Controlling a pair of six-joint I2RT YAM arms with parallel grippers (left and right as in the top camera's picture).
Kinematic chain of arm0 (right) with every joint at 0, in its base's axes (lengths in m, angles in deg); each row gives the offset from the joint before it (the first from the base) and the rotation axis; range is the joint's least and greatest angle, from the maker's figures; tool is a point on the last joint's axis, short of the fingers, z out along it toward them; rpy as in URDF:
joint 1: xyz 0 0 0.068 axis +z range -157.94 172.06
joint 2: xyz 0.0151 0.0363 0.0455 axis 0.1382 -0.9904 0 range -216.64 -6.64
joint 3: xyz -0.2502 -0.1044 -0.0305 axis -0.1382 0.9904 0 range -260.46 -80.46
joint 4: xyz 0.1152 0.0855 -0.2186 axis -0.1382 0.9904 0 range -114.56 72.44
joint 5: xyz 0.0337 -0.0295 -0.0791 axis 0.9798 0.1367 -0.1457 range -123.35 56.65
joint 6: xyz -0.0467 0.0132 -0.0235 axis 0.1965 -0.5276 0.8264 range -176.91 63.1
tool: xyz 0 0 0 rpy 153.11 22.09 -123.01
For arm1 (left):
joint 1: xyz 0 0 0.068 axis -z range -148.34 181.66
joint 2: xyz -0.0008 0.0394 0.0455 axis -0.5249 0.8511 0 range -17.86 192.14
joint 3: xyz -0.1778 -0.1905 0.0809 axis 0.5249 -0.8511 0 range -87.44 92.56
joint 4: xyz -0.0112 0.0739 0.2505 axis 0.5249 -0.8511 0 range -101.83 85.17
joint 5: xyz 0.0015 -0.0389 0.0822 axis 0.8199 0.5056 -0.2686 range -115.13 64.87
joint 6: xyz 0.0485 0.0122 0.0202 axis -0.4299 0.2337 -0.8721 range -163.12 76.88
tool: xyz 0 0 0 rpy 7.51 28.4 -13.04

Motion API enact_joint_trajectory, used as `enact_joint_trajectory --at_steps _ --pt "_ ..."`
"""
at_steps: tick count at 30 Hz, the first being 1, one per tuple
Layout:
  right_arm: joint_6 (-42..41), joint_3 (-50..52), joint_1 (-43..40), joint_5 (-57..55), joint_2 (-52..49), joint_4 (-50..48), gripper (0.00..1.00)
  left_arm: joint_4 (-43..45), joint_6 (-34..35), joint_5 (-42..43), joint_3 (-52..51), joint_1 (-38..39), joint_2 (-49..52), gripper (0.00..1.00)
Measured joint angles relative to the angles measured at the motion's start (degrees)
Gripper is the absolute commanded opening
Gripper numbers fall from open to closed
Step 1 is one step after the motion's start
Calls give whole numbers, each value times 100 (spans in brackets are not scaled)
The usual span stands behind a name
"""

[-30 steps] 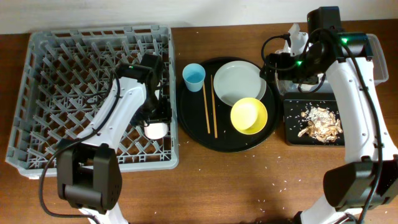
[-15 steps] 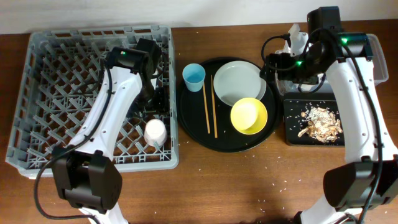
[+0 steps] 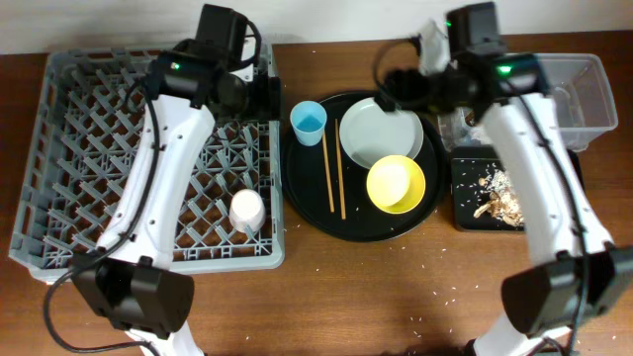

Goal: Sort waste into correct bins and load items into the dishwasher rack
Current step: 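Grasp the blue cup with the right gripper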

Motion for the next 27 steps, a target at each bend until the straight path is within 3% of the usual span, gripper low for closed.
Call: enact_joint_trajectory --at_steps 1,4,7,10,13,17,21,24,27 --pt "-533 -57 466 -81 -254 -765 80 -37 -2 20 66 -173 0 78" --pt "-1128 -70 1075 -323 -859 -1895 75 -367 -2 42 151 -625 2 79" --pt "-1604 -48 1453 -450 -1650 -2433 71 -435 -2 -2 157 -955 0 79" --pt "-1794 -46 1436 -627 -2055 -2503 70 -455 -2 -44 157 -892 2 79" --pt "-1864 -46 1429 -1067 -2157 -2485 56 -522 -2 -70 157 -890 2 79" --pt "-1838 -48 1429 -1285 -2214 -2393 49 -544 -2 -74 157 -890 2 79" --pt "-1810 -46 1429 -1325 -2553 -2356 27 -544 -2 -87 157 -890 2 79" --pt "-1749 -46 1429 -1342 -2605 -2358 4 -544 -2 -90 157 -890 2 79" --pt "-1720 -46 1412 -1346 -2610 -2277 4 -542 -2 -90 157 -890 0 79"
